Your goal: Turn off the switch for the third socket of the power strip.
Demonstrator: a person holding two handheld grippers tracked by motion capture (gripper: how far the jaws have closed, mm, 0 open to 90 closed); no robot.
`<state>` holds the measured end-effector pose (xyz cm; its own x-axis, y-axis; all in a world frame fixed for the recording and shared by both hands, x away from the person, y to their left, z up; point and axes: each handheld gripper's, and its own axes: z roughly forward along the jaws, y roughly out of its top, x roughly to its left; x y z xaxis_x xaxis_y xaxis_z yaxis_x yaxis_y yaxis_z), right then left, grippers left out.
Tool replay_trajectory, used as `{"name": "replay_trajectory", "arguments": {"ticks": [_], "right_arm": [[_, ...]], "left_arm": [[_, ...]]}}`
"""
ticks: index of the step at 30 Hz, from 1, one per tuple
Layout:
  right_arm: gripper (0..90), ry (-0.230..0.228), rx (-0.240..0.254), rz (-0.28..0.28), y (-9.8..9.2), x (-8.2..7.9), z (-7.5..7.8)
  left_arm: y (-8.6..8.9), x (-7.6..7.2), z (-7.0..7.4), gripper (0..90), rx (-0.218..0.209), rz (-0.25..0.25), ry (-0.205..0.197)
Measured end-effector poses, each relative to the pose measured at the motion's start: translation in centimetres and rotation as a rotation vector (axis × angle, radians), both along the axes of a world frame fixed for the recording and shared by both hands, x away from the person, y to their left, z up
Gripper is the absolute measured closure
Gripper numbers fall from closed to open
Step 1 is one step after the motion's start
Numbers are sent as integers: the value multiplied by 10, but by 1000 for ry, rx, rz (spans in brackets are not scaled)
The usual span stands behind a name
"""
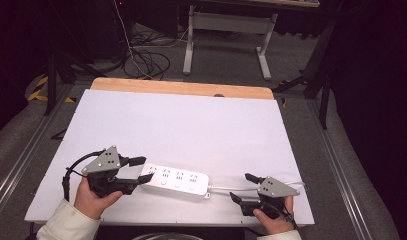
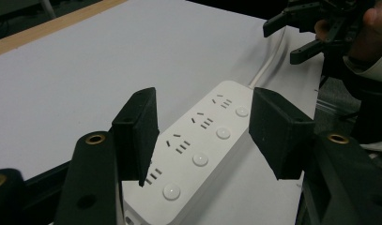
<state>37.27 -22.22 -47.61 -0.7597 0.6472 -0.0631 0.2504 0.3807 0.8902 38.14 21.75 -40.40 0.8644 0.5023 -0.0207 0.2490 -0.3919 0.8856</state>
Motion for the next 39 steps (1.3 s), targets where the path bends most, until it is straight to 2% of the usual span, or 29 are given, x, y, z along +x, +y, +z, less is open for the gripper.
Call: {"name": "replay_trajectory", "arguments": {"ticks": [8,16,19,22,25,29,32,34,35,37,38,39], "right_arm": [[202,0,3,0,-1,0,0],[202,5,-5,8,0,0,-1],[201,4,-2,7,0,0,-1],[202,5,-1,6,-1,0,-1],[201,2,-2,8,-1,0,-1],[202,4,-6,8,-1,-1,0],[202,3,-4,9,-1,0,-1],[202,4,-7,10,-1,0,-1],[202,5,-7,10,-1,0,-1],[202,4,-9,10,-1,0,-1],[202,3,-9,9,-1,-1,0],[202,3,-9,10,-1,-1,0]], "left_arm": [[-15,5,1,452,34,-28,-3],[-26,11,-1,479,40,-49,20],[-30,12,-2,520,48,-54,32],[-31,12,-2,691,53,-60,39],[-31,11,-2,881,74,-61,42],[-33,15,-2,898,110,-56,83],[-34,16,-2,898,130,-51,99],[-39,20,-4,898,176,-44,122],[-39,20,-4,899,176,-44,122],[-45,22,-5,898,216,-43,146],[-45,22,-5,898,216,-43,146],[-48,25,-7,898,237,-42,162]]}}
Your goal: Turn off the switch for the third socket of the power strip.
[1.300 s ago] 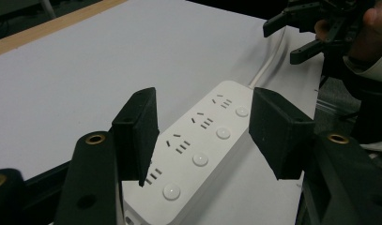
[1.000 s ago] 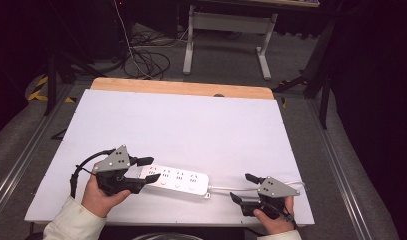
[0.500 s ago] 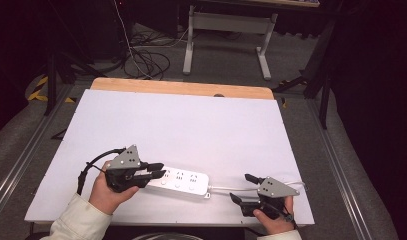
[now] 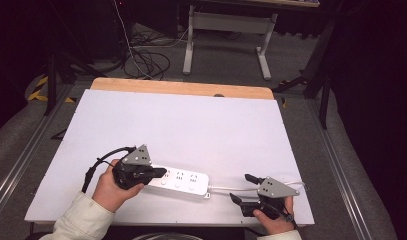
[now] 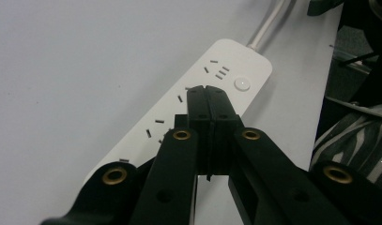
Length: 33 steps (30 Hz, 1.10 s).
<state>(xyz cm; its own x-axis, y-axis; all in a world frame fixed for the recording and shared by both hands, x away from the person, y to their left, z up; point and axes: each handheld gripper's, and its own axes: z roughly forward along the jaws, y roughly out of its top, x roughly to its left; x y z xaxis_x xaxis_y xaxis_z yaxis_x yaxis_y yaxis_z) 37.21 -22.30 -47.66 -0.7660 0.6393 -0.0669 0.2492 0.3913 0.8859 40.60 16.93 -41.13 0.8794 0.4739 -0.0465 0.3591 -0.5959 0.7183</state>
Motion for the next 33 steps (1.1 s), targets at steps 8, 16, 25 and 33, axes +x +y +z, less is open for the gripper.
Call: {"name": "replay_trajectory", "arguments": {"ticks": [8,16,25,33], "right_arm": [[206,-11,1,-1,1,-1,1],[206,-9,0,0,0,0,0],[206,-8,1,0,0,0,0],[206,-4,0,1,0,0,0]], "left_arm": [[-8,3,-5,898,69,25,23],[-14,6,-11,898,127,21,50],[-21,10,-16,898,194,5,73],[-27,10,-22,898,238,-11,77]]}}
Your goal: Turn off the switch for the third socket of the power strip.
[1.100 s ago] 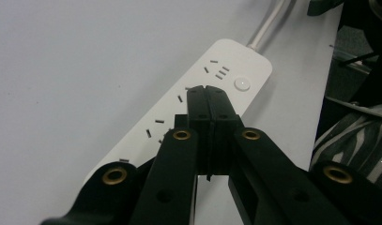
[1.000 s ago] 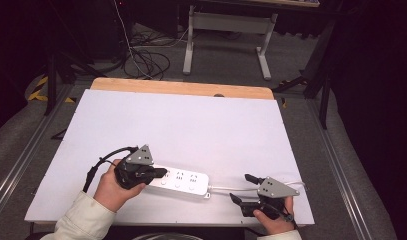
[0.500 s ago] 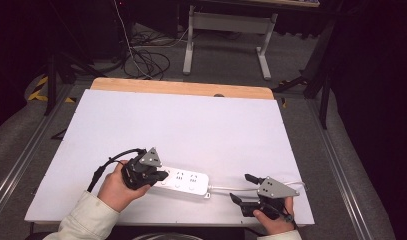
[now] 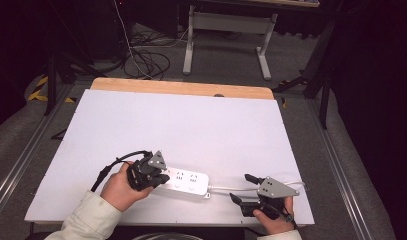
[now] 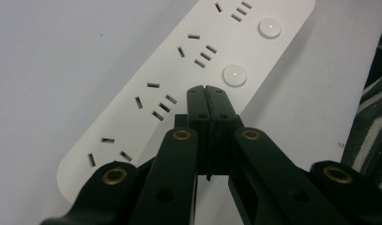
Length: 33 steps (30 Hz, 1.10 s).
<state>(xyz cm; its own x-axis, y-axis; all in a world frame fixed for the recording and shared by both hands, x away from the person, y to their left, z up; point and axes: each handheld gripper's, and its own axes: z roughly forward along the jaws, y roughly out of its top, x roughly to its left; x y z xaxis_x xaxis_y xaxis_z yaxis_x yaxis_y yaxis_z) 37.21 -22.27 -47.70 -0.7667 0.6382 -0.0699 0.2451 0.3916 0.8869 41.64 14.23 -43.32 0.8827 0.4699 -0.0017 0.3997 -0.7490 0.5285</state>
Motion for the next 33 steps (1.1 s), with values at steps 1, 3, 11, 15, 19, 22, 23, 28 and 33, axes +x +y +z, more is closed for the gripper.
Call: {"name": "replay_trajectory", "arguments": {"ticks": [1,3,11,15,19,22,23,28,33], "right_arm": [[206,0,0,0,0,0,0],[206,0,0,1,0,0,0],[206,1,-1,1,0,0,0],[206,-1,-1,2,0,0,0],[206,-1,-1,2,0,0,0],[206,-2,-1,2,0,0,0],[206,-3,-2,1,0,0,0],[206,-6,-6,6,0,-1,0],[206,-8,-6,4,0,-1,1]], "left_arm": [[0,0,0,899,10,0,0],[-1,0,-1,899,18,5,-1],[-1,1,-2,899,31,7,-15],[-2,0,-4,898,29,11,-33],[-2,0,-5,899,34,14,-32],[-2,0,-6,898,36,11,-24],[-2,0,-7,899,36,14,-25],[-1,1,-8,899,23,19,-18],[-1,0,-9,900,19,24,-16]]}}
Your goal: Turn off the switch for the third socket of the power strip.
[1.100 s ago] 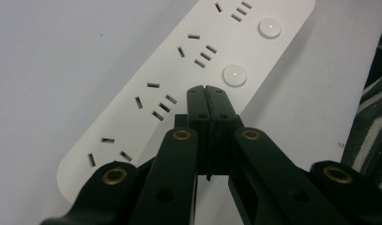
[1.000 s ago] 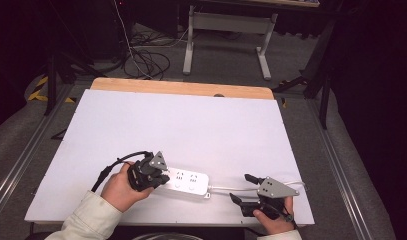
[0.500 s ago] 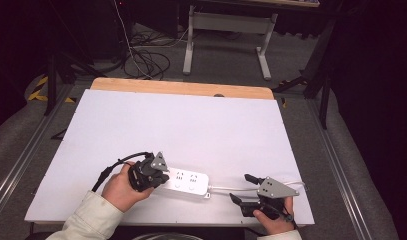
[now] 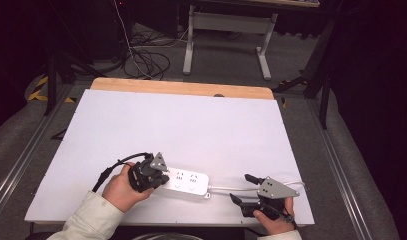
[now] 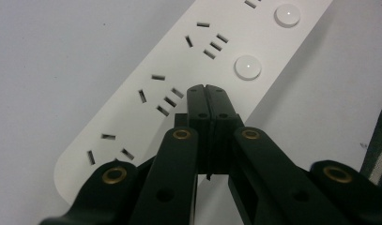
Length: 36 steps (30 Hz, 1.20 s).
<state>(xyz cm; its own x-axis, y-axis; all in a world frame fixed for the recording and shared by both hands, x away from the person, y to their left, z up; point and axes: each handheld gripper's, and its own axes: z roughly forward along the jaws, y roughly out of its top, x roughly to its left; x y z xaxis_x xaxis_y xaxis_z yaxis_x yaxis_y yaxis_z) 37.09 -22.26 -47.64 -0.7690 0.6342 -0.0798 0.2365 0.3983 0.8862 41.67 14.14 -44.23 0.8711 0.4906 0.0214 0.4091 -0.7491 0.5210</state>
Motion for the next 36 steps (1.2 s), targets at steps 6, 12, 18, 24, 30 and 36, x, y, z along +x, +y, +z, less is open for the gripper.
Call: {"name": "replay_trajectory", "arguments": {"ticks": [6,12,18,24,30,36], "right_arm": [[206,1,-7,6,1,0,0],[206,2,-3,7,1,0,0],[206,0,-4,7,0,0,0],[206,2,-2,11,1,-1,0],[206,1,0,13,1,0,0],[206,4,-5,16,1,0,0]], "left_arm": [[-3,-4,-1,900,2,-10,-3],[-1,-2,-1,900,-15,-1,7],[-1,-3,-2,900,-15,0,0],[0,-5,-3,900,-25,7,-6],[1,-5,-2,900,-5,23,-43],[2,-4,-3,900,4,32,-48]]}}
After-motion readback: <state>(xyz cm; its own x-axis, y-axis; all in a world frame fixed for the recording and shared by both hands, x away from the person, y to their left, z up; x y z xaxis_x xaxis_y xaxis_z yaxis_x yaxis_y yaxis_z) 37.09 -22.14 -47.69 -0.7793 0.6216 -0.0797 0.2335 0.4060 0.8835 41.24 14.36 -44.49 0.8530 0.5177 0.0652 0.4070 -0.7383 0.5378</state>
